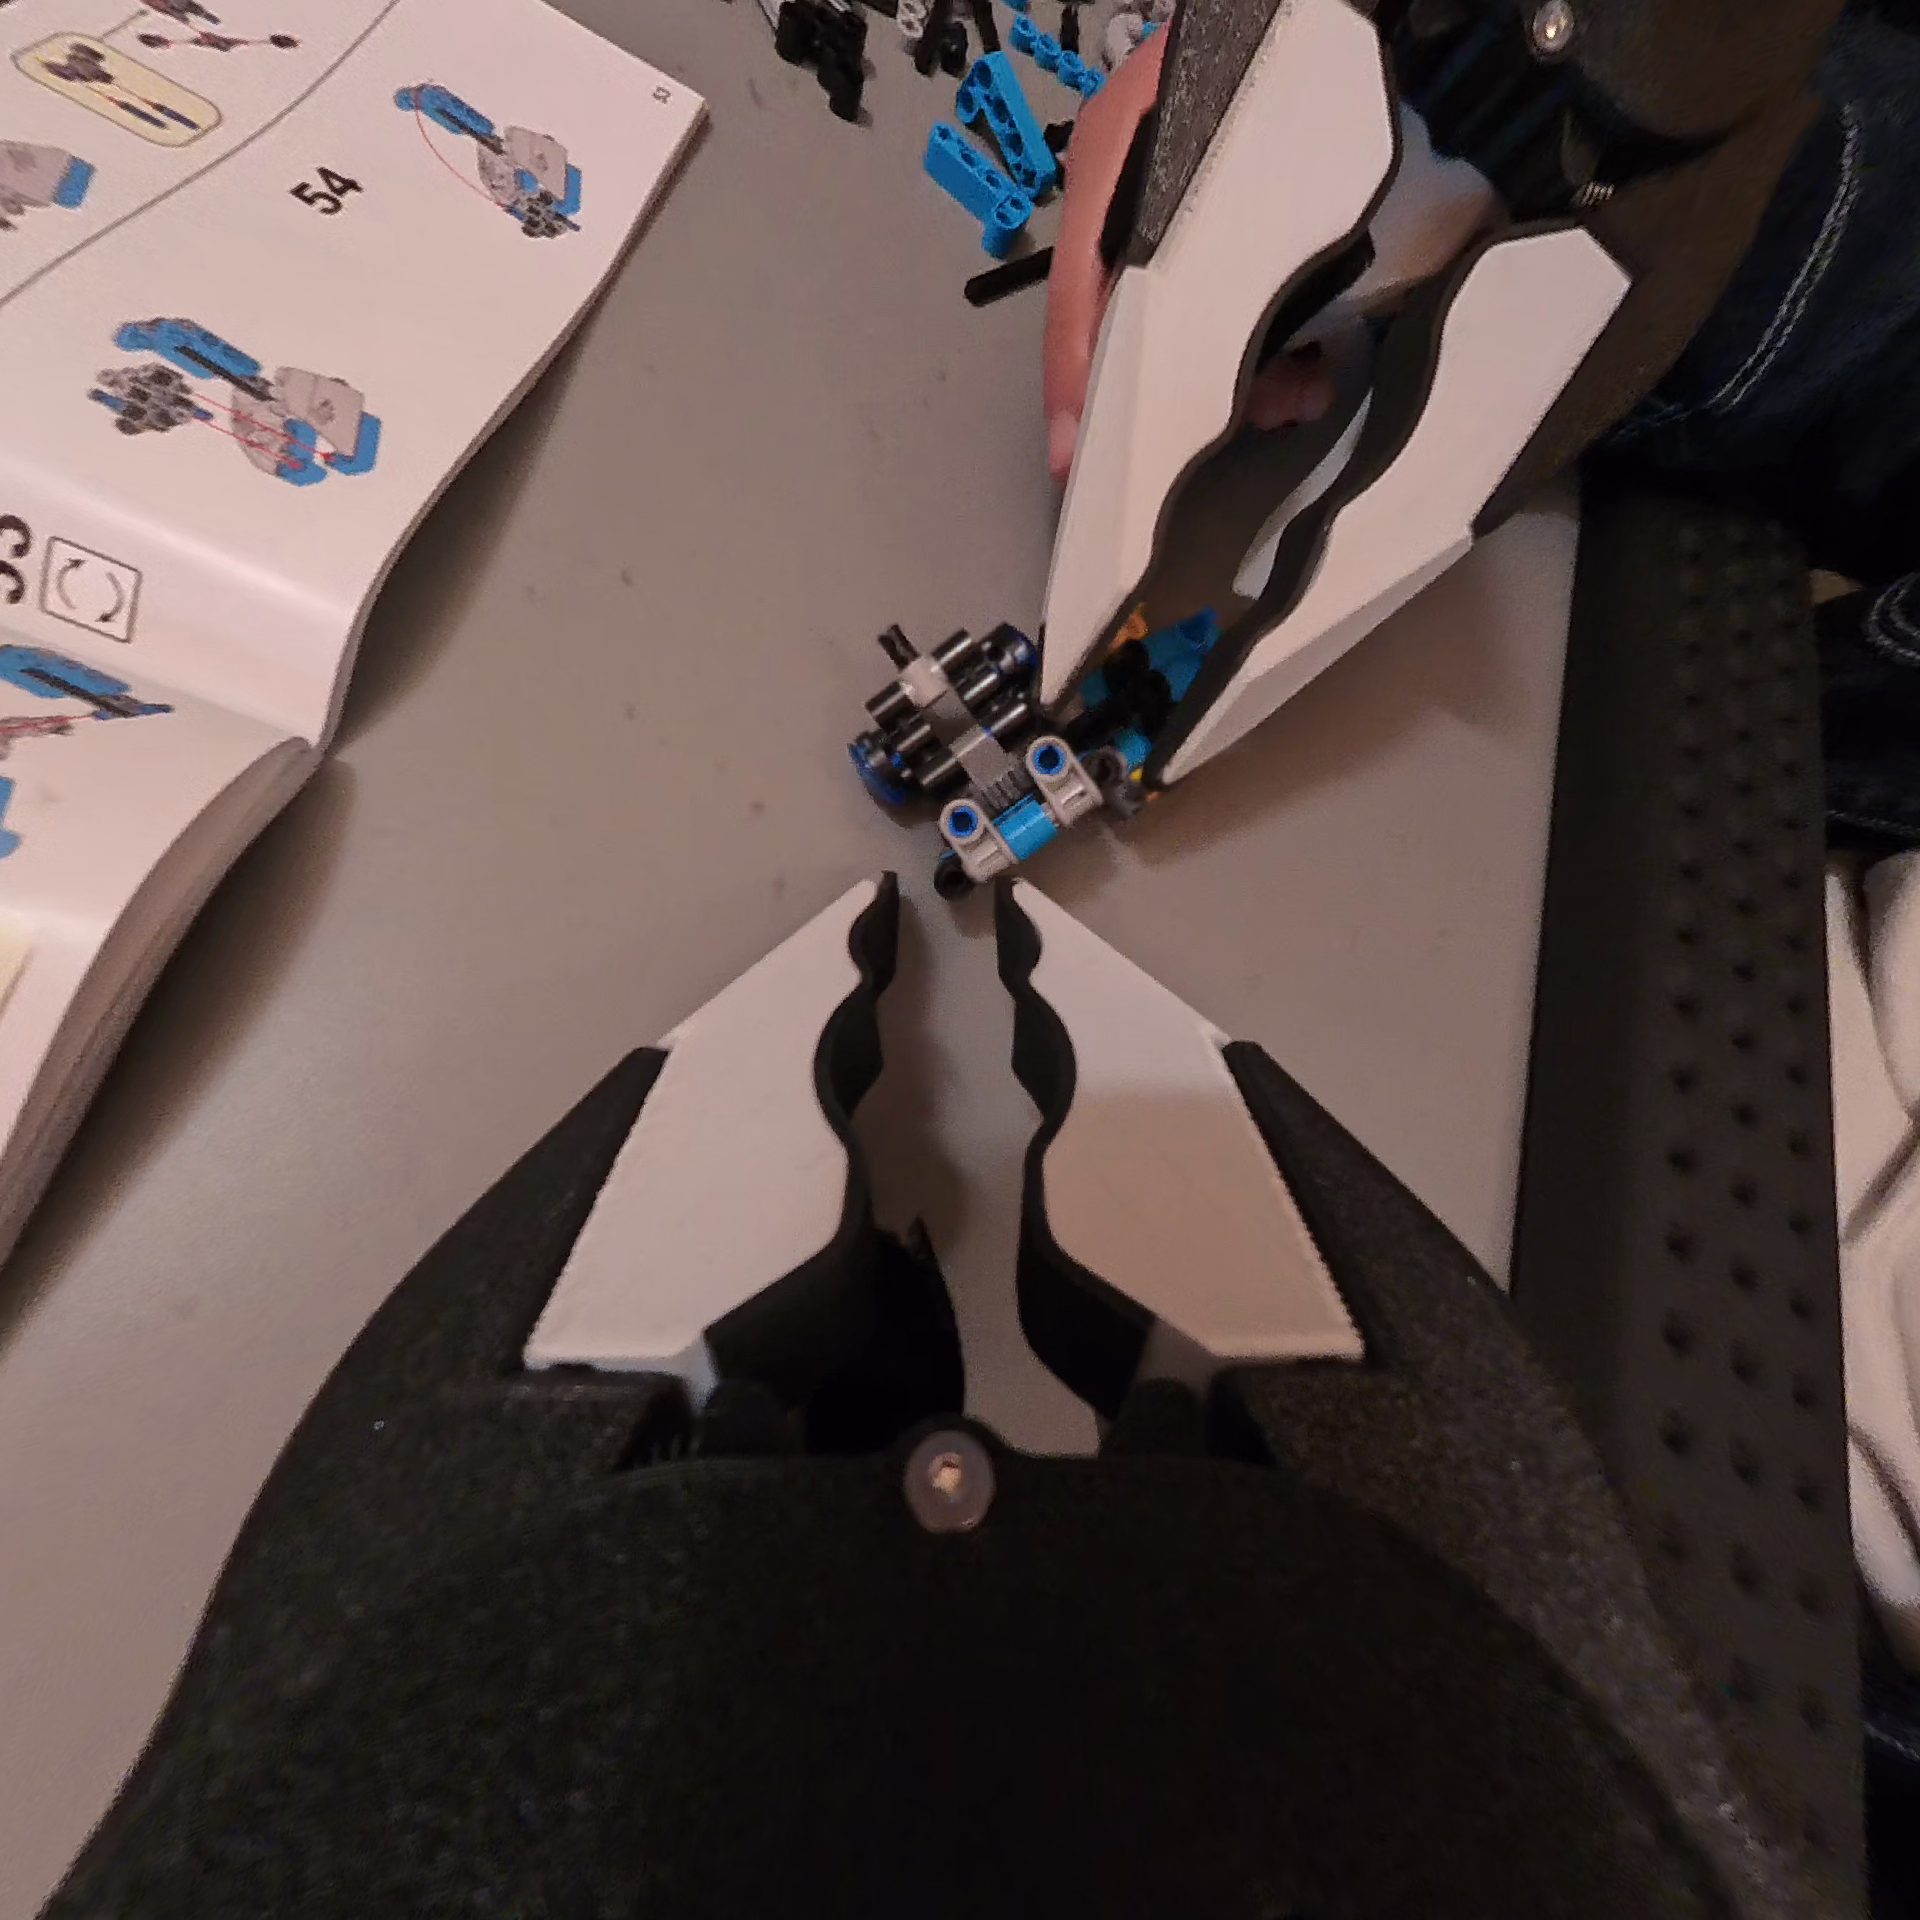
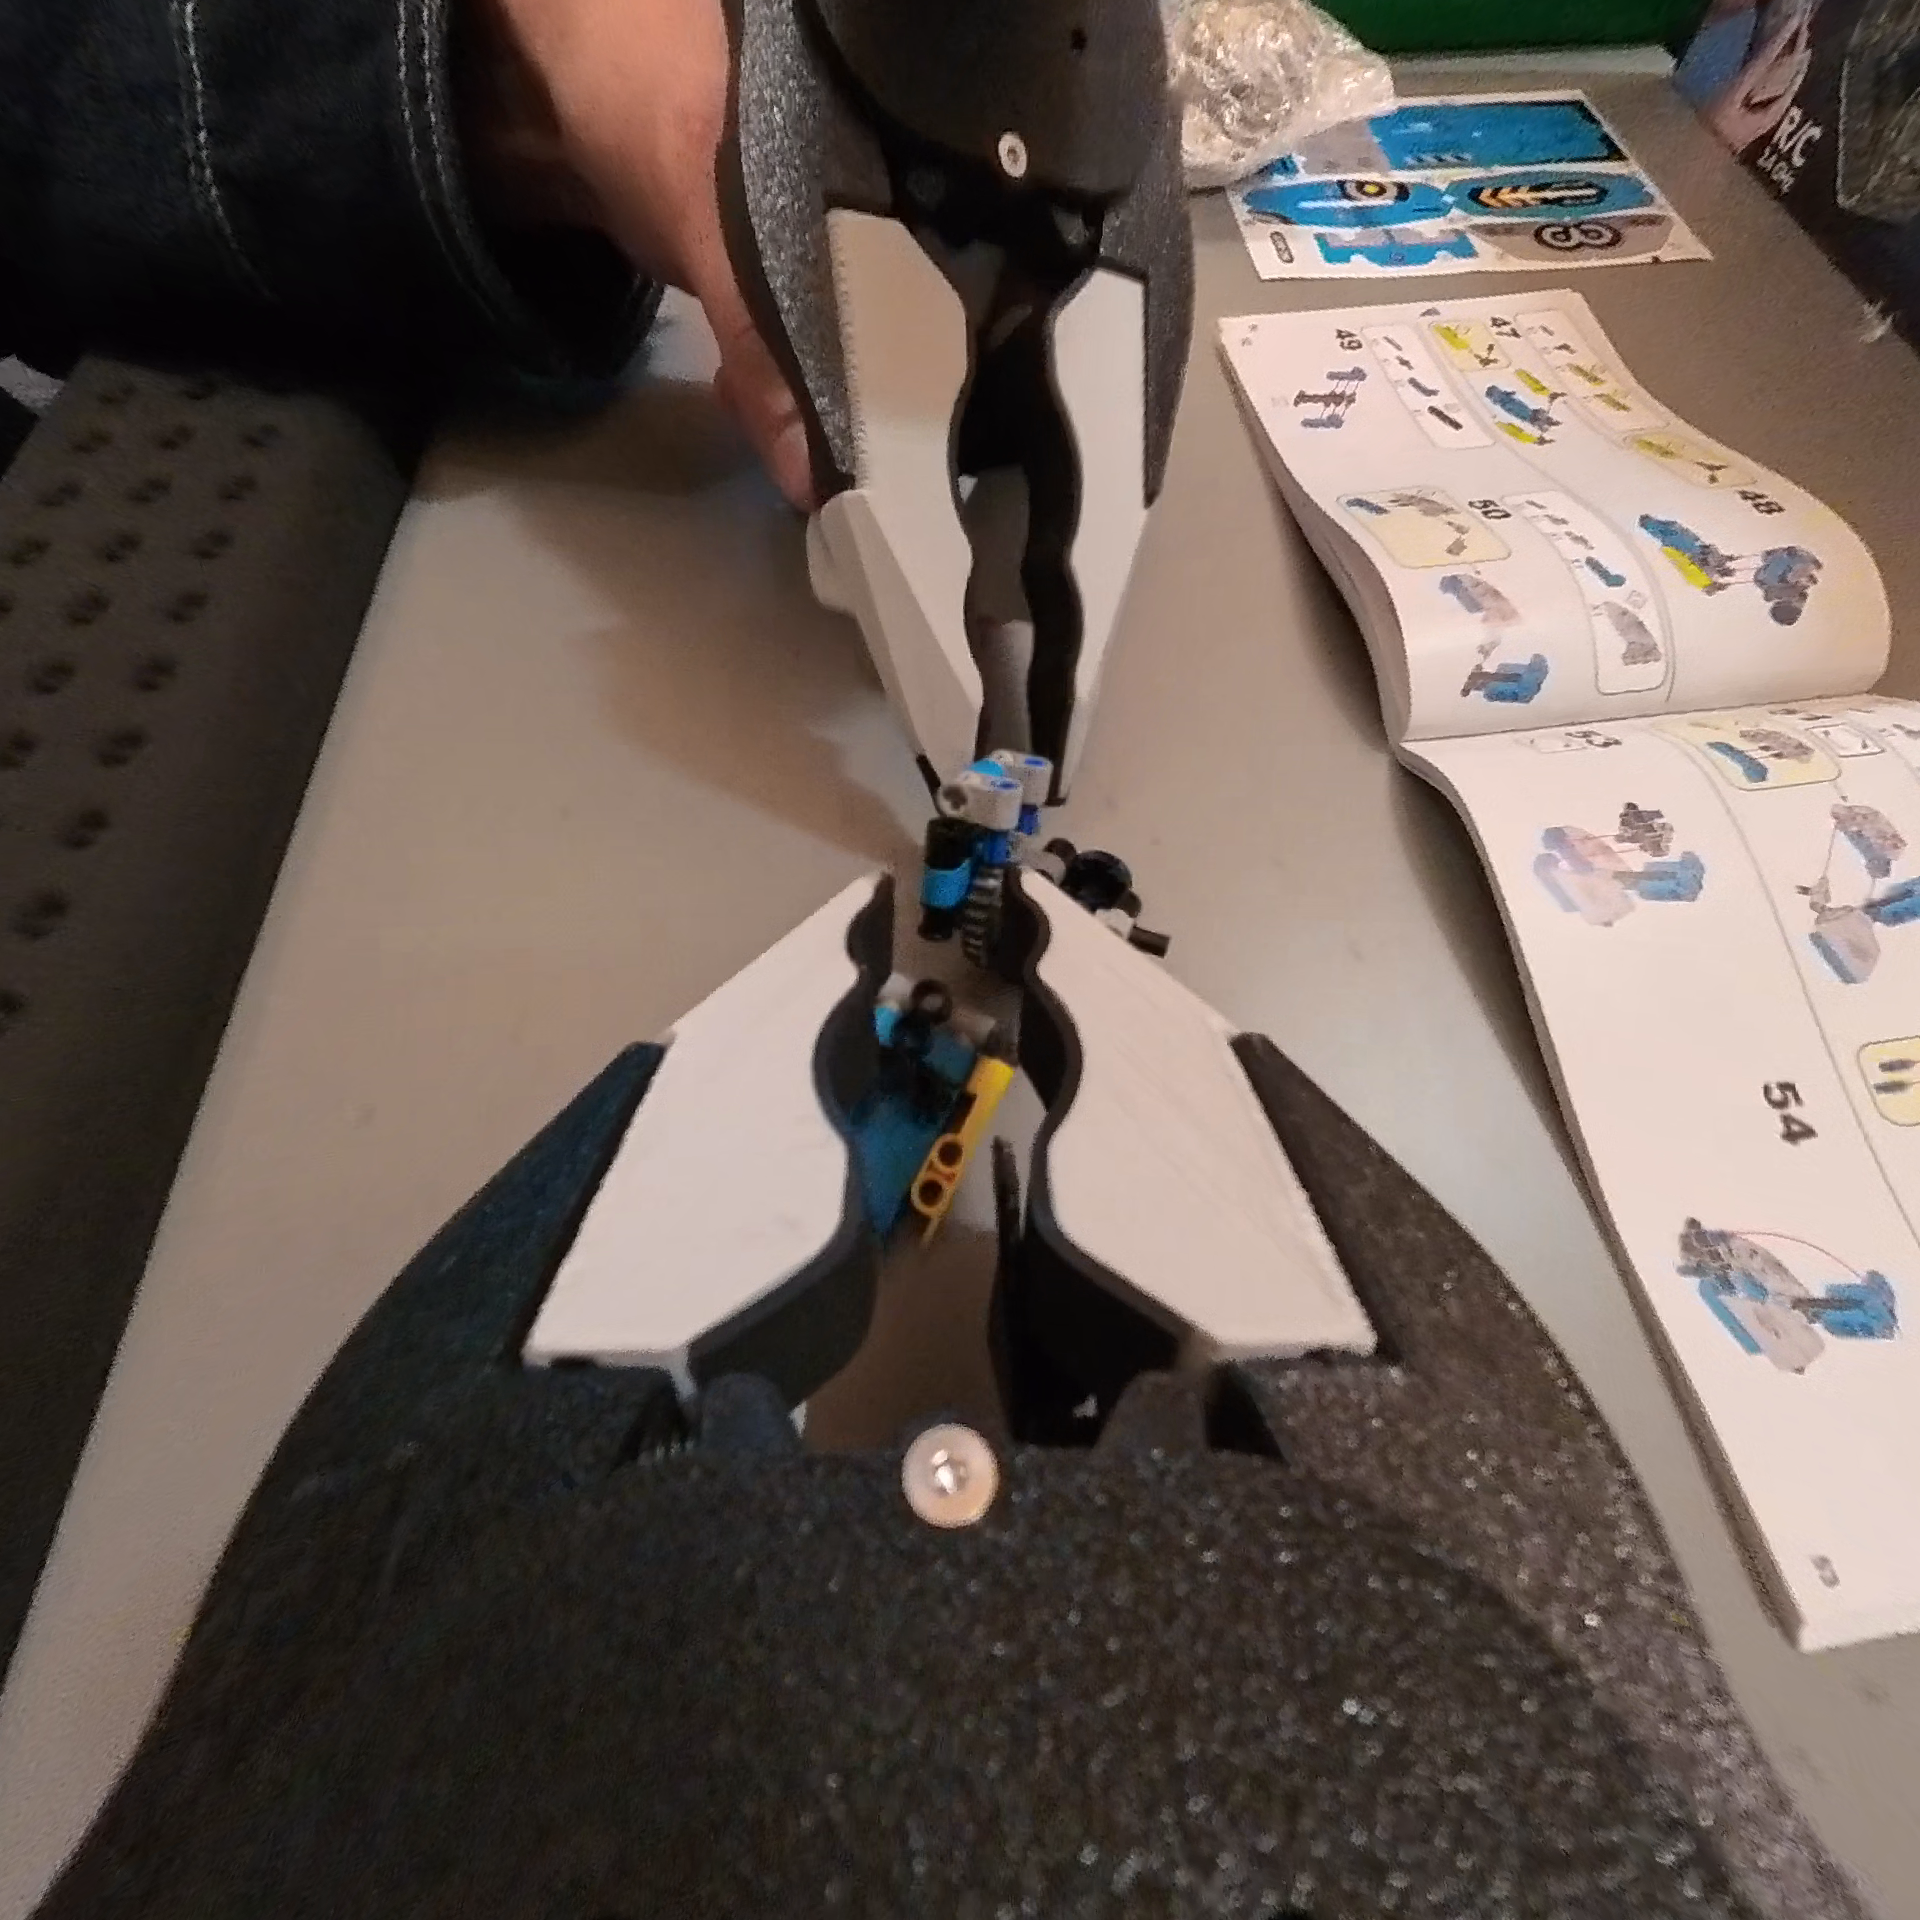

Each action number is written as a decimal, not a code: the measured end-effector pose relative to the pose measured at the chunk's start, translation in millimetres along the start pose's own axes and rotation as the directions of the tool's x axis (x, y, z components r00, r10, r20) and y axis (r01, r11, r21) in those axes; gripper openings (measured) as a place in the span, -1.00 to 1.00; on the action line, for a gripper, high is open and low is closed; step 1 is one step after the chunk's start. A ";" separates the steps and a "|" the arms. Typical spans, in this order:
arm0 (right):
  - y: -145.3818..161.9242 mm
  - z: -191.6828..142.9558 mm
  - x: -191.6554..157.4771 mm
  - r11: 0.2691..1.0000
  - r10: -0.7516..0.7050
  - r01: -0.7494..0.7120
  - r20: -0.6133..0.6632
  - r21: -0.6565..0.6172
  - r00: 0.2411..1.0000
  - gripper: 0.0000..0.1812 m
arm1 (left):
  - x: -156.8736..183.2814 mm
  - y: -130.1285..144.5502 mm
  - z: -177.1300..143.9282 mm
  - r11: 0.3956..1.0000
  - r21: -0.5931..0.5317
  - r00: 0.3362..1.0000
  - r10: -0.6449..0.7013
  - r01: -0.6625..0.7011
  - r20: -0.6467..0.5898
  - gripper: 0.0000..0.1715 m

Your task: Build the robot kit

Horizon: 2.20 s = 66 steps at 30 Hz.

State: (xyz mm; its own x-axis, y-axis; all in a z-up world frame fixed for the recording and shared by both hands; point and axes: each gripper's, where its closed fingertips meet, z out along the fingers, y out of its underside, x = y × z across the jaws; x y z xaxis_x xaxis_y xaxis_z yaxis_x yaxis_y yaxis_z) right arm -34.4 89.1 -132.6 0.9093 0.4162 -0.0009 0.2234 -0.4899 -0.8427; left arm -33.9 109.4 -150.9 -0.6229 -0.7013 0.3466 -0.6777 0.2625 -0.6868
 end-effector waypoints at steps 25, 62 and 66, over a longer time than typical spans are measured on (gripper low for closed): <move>35.7 -36.2 17.6 0.993 0.090 -0.093 -0.043 -0.074 0.995 -0.83 | 5.7 -35.6 -8.3 0.892 -0.017 0.870 0.446 -0.453 0.210 -0.80; 47.4 -33.4 -7.2 0.968 0.213 -0.192 0.124 -0.164 0.969 -0.85 | 42.5 -5.1 16.2 0.996 0.042 0.977 -0.087 0.081 0.195 -0.73; 49.5 -41.2 -15.7 0.960 0.247 -0.214 0.184 -0.180 0.952 -0.80 | 50.9 -6.6 27.7 1.000 0.015 0.986 -0.015 0.013 0.169 -0.48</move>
State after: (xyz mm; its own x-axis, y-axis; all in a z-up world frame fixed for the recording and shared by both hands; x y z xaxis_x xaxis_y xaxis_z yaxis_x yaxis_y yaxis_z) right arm -23.2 26.8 -152.1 0.8557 0.4161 -0.3076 0.0830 -0.6971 -0.7121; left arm -50.3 53.6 -146.5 -0.5379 -0.8069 0.2443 -0.6796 0.2435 -0.6920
